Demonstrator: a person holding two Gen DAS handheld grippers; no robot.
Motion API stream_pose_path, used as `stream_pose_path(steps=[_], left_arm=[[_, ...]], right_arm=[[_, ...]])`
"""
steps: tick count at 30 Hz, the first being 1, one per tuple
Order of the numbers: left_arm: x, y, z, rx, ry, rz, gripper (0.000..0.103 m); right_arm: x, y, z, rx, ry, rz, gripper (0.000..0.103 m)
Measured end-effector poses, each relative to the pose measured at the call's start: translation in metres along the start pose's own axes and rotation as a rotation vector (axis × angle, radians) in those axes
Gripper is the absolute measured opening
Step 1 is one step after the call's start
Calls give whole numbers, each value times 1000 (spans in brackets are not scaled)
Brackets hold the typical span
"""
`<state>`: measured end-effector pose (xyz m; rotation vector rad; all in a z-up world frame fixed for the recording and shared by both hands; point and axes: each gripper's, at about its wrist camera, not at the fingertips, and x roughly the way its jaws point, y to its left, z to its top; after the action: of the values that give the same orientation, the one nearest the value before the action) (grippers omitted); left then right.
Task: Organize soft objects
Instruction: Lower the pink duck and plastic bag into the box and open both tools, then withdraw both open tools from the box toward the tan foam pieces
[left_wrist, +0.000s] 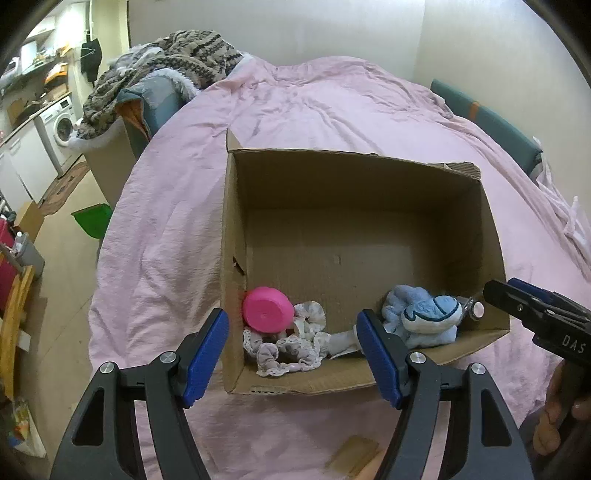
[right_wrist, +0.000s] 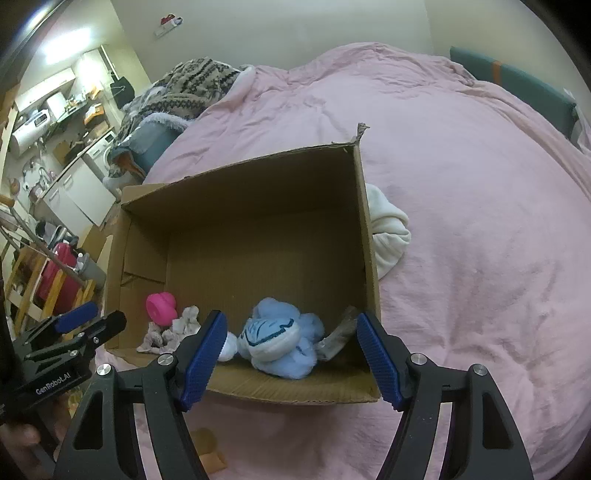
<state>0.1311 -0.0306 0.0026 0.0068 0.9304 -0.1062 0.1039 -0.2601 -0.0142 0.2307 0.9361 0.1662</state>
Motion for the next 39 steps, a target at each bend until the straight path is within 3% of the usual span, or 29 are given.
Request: stream_pose_path(steps=[16,22,39], left_arm=[[-18,13,-13,-5,-21,47,69],[-30,16,-25,-25,-6,14,69],[-46,18,-57,-40,72,12,69]], right_arm=[[-5,2,-5,19,-1,6,77],[-15,-1,-14,32,4,11,77],[-28,11,-60,112,98,149,77]])
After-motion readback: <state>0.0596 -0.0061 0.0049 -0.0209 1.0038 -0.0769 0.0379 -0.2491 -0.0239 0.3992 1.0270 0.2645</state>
